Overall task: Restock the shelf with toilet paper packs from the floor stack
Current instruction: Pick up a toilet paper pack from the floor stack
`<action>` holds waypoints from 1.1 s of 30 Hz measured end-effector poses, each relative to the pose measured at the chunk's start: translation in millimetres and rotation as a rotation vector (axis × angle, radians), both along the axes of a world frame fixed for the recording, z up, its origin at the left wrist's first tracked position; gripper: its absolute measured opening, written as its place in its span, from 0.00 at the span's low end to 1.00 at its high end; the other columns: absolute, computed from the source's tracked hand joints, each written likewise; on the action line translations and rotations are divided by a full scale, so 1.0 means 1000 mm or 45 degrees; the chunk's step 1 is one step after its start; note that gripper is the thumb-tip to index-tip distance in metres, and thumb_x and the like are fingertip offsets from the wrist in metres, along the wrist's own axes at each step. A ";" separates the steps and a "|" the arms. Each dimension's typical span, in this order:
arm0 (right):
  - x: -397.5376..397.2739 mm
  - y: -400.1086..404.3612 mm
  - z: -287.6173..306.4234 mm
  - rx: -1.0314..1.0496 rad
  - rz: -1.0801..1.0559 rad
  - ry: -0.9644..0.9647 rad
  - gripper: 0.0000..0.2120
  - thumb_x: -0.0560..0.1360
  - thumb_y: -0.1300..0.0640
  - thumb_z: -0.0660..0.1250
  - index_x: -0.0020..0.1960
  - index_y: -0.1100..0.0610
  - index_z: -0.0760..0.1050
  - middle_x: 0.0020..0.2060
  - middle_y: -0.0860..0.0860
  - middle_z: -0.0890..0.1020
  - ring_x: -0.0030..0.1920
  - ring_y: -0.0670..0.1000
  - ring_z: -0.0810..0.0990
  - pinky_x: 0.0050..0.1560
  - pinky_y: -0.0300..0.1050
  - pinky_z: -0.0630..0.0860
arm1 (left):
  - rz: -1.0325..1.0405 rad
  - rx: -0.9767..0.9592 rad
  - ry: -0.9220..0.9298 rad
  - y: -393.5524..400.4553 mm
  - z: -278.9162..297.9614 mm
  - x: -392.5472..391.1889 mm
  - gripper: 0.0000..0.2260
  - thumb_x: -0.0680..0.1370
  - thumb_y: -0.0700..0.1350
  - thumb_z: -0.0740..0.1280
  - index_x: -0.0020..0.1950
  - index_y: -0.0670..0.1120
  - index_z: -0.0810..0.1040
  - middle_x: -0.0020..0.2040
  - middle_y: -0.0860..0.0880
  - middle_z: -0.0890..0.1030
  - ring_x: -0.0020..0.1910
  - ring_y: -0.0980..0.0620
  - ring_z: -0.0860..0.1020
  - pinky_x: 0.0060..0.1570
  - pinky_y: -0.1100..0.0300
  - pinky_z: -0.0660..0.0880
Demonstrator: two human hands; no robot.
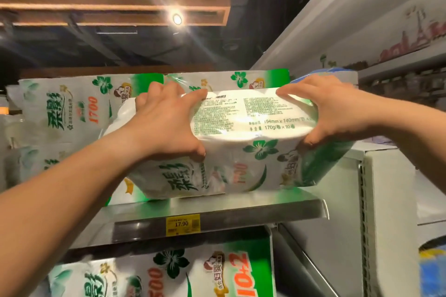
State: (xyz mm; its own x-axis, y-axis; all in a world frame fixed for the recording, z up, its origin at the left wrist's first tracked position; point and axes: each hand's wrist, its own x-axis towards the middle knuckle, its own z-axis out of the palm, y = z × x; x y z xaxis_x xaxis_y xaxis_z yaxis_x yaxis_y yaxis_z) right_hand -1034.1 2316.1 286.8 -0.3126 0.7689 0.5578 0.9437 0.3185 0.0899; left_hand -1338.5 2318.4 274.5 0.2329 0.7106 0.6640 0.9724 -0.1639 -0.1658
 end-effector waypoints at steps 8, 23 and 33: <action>0.028 0.098 0.011 -0.354 0.042 0.028 0.54 0.62 0.47 0.83 0.79 0.36 0.55 0.71 0.50 0.65 0.70 0.55 0.65 0.70 0.56 0.68 | 0.035 -0.233 -0.031 0.089 0.005 0.038 0.50 0.64 0.62 0.78 0.81 0.61 0.56 0.72 0.42 0.68 0.71 0.37 0.62 0.66 0.42 0.64; 0.011 0.195 0.001 -0.836 0.027 0.066 0.37 0.55 0.50 0.83 0.62 0.48 0.75 0.53 0.49 0.84 0.57 0.56 0.82 0.59 0.51 0.78 | -0.108 -0.722 -0.230 0.164 0.013 0.047 0.30 0.66 0.47 0.81 0.66 0.44 0.78 0.43 0.49 0.84 0.31 0.57 0.78 0.27 0.66 0.74; -0.027 0.144 -0.068 0.281 -0.124 -0.012 0.37 0.72 0.48 0.70 0.78 0.50 0.61 0.75 0.59 0.64 0.75 0.63 0.61 0.74 0.72 0.51 | -0.127 0.043 0.280 0.149 -0.060 0.044 0.35 0.75 0.63 0.59 0.79 0.49 0.64 0.71 0.44 0.74 0.69 0.41 0.72 0.68 0.44 0.69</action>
State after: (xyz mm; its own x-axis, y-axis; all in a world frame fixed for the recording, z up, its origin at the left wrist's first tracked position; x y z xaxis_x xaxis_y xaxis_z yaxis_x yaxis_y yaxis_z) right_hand -1060.9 2460.5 219.1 -0.2492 0.6557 0.7127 0.9677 0.1977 0.1564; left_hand -1294.8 2467.4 214.2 0.4425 0.6553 0.6122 0.8916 -0.2480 -0.3789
